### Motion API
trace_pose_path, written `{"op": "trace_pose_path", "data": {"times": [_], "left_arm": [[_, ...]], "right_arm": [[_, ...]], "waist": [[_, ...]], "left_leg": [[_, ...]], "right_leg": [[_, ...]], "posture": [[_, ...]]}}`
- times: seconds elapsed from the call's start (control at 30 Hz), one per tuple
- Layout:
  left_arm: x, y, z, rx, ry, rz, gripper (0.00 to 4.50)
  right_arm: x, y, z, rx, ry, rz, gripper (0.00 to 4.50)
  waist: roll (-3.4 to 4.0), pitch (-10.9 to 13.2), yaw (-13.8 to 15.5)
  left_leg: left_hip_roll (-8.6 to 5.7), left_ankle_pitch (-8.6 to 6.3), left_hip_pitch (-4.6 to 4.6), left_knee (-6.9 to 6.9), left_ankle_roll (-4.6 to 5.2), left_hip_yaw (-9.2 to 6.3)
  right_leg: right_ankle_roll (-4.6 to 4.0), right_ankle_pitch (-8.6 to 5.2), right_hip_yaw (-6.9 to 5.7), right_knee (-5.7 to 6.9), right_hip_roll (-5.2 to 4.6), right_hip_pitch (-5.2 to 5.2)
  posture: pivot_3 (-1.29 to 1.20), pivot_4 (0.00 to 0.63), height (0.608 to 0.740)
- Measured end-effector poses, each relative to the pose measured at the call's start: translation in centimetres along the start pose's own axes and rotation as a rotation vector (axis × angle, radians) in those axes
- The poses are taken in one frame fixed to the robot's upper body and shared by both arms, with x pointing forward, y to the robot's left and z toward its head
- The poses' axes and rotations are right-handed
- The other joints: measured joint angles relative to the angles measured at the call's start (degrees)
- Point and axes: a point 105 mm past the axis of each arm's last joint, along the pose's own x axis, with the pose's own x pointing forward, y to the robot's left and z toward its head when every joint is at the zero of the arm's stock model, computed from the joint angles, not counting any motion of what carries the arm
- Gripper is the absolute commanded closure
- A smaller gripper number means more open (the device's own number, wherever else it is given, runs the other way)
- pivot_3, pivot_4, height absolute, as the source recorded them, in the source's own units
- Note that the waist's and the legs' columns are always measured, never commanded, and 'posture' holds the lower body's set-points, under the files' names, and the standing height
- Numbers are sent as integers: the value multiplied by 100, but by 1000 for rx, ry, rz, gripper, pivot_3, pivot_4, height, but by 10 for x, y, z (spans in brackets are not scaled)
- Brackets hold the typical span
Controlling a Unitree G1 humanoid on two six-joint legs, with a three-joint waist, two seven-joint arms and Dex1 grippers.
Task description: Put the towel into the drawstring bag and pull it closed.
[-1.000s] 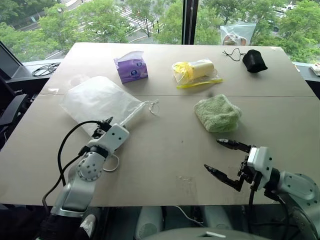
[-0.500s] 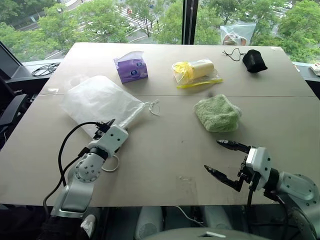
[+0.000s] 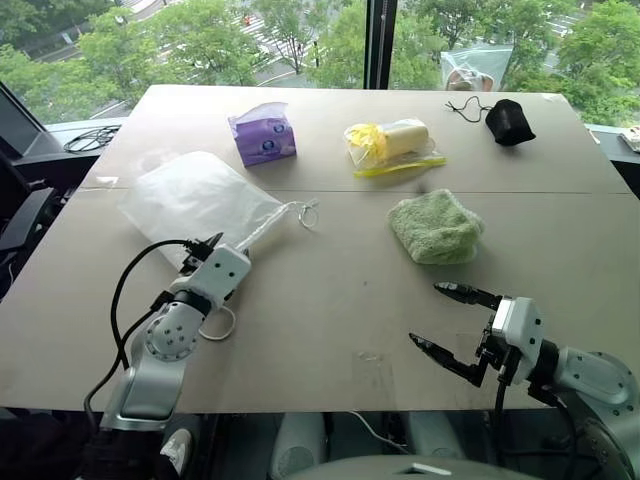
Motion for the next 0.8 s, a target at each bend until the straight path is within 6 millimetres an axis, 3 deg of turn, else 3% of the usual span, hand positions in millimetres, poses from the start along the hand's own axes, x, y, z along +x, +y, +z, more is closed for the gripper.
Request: {"op": "trace_pose_path", "data": {"times": [0.8], "left_arm": [[6,-5,-4,-24,20,-24,1919]], "right_arm": [[0,1,0,1,2,5,0]], "waist": [[-1,0,-2]], "left_leg": [[0,0,1,2,0,1]], "right_leg": [[1,0,1,1,2,0]], "posture": [[0,150,740]]}}
